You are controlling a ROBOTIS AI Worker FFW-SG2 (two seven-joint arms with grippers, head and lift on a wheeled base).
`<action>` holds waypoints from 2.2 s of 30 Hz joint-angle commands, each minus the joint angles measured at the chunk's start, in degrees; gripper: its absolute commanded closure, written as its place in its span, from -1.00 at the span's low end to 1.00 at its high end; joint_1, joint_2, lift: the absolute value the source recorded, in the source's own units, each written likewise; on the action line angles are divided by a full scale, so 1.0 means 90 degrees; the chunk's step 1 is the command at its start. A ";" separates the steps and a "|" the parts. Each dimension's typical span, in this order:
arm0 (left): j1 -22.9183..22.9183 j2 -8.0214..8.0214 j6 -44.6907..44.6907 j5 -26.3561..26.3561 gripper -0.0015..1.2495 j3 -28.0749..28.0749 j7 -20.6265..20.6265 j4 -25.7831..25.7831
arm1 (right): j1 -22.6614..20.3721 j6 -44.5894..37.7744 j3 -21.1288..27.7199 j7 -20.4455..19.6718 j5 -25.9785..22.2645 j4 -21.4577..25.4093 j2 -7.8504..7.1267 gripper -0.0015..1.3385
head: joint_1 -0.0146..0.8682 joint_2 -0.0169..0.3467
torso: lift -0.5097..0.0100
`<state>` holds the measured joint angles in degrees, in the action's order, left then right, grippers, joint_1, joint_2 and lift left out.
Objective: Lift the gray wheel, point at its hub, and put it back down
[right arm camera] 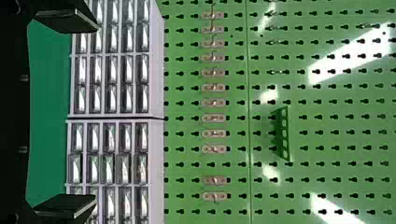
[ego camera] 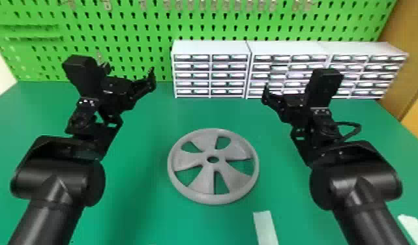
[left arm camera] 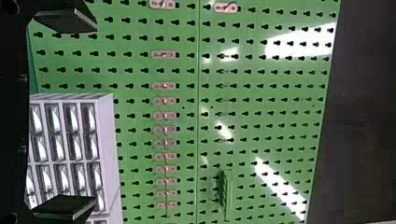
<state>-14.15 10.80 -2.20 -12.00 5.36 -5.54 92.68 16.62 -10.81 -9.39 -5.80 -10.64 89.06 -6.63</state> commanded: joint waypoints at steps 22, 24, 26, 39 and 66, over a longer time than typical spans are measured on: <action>0.0049 -0.0047 -0.0010 0.0005 -1.00 -0.0048 0.0000 0.0005 | -0.0001 -0.0010 -0.0021 0.0000 -0.0010 -0.0003 -0.0015 -0.96 | 0.60 -0.65 | 0.62; 0.0049 -0.0047 -0.0010 0.0005 -1.00 -0.0048 0.0000 0.0005 | -0.0001 -0.0010 -0.0021 0.0000 -0.0010 -0.0003 -0.0015 -0.96 | 0.60 -0.65 | 0.62; 0.0049 -0.0057 -0.0010 0.0015 -1.00 -0.0048 0.0000 0.0005 | -0.0001 -0.0010 -0.0021 0.0000 -0.0010 -0.0003 -0.0015 -0.96 | 0.60 -0.65 | 0.62; 0.0049 -0.0057 -0.0039 0.0015 -1.00 -0.0058 0.0000 0.0005 | -0.0001 -0.0010 -0.0021 0.0000 -0.0010 -0.0012 -0.0015 -0.96 | 0.60 -0.65 | 0.62; 0.0049 -0.0047 -0.0039 0.0015 -1.00 -0.0058 0.0000 0.0005 | -0.0001 -0.0010 -0.0021 0.0000 -0.0010 -0.0012 -0.0015 -0.96 | 0.60 -0.65 | 0.62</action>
<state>-13.71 10.35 -2.55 -11.86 4.76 -5.54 92.68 16.61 -10.91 -9.58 -5.80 -10.72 88.94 -6.77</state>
